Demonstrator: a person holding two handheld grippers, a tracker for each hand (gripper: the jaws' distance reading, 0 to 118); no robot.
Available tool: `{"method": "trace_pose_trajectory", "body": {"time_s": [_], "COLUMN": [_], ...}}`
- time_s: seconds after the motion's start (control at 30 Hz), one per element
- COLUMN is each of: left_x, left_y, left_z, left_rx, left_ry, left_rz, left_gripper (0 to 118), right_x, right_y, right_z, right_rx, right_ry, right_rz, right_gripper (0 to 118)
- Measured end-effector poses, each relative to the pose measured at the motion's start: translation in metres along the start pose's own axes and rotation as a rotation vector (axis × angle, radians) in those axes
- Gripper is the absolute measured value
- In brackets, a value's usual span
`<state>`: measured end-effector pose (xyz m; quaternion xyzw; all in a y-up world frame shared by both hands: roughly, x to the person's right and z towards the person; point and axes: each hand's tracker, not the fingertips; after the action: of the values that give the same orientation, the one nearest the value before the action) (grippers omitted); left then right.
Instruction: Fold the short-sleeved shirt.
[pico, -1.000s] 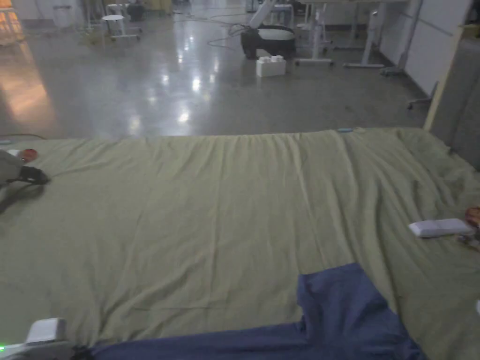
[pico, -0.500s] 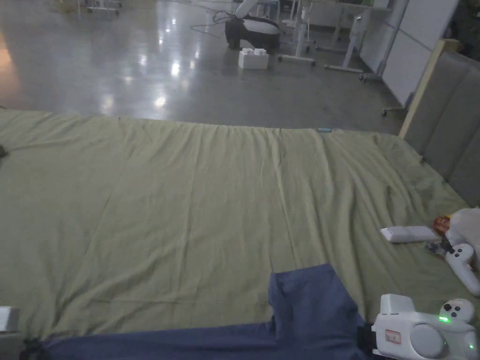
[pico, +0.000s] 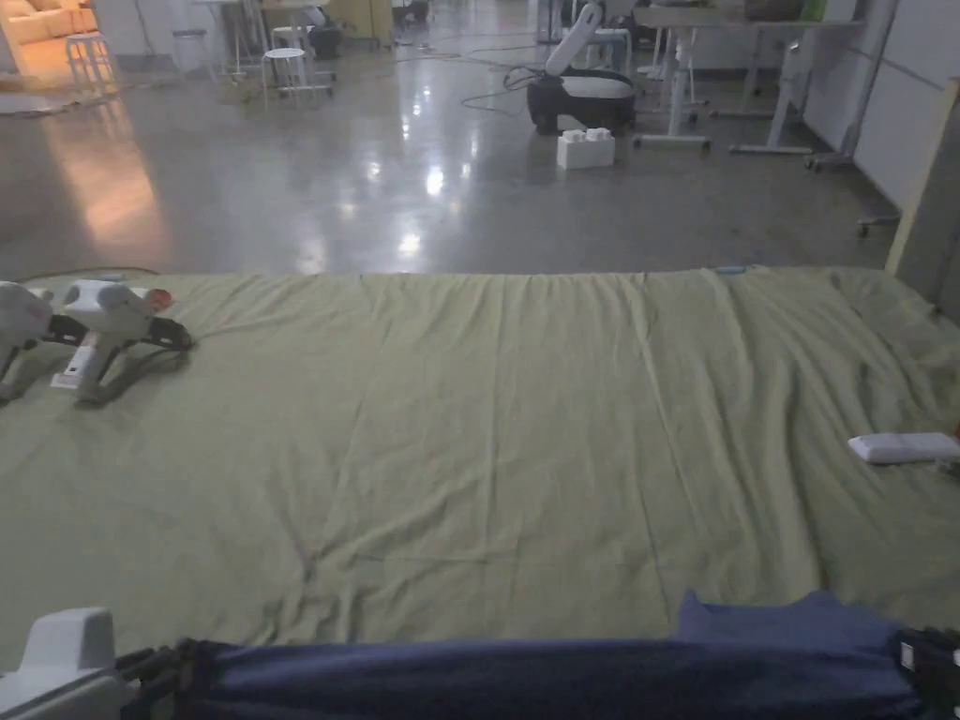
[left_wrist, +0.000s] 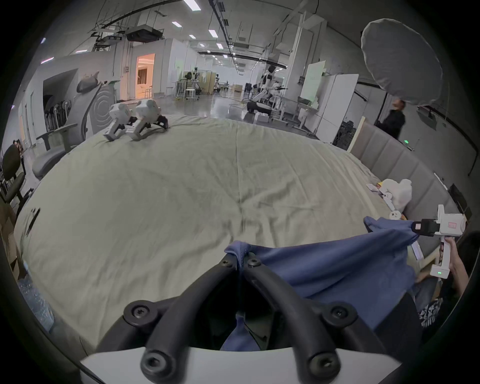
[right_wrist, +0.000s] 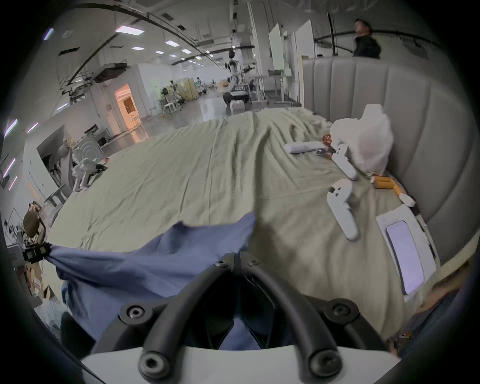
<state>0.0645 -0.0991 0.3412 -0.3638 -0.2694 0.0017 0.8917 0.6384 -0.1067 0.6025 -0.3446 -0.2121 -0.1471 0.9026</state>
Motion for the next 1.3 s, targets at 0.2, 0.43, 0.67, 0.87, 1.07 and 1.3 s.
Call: {"method": "trace_pose_trajectory", "body": {"time_s": [0.2,0.43,0.67,0.87,1.07,1.3], "left_x": [-0.017,-0.038,-0.036,0.015,0.088,0.127], "left_y": [-0.079,-0.119,-0.104,-0.040,-0.005,-0.006], "left_z": [0.036,0.011,0.022,0.094,0.161,0.185], "left_rx": [-0.054,-0.050,-0.032,0.296,0.597,0.691], "left_ry": [-0.063,-0.028,0.084,0.088,0.057,0.046], "left_rz": [0.155,0.235,0.211,-0.009,-0.187,-0.200], "left_gripper": [0,3,84,84,82,40], "right_x": [-0.006,-0.005,0.003,-0.014,-0.066,-0.107], "right_y": [-0.078,-0.130,-0.140,-0.094,-0.054,-0.044], "right_z": [0.056,0.043,0.037,0.087,0.147,0.185], "right_rx": [-0.017,-0.105,-0.102,0.141,0.390,0.585], "right_ry": [-0.008,-0.023,-0.052,0.014,0.044,0.082], "right_rz": [0.003,-0.053,-0.024,-0.041,0.031,0.142], "right_gripper": [1,1,68,68,68,62]}}
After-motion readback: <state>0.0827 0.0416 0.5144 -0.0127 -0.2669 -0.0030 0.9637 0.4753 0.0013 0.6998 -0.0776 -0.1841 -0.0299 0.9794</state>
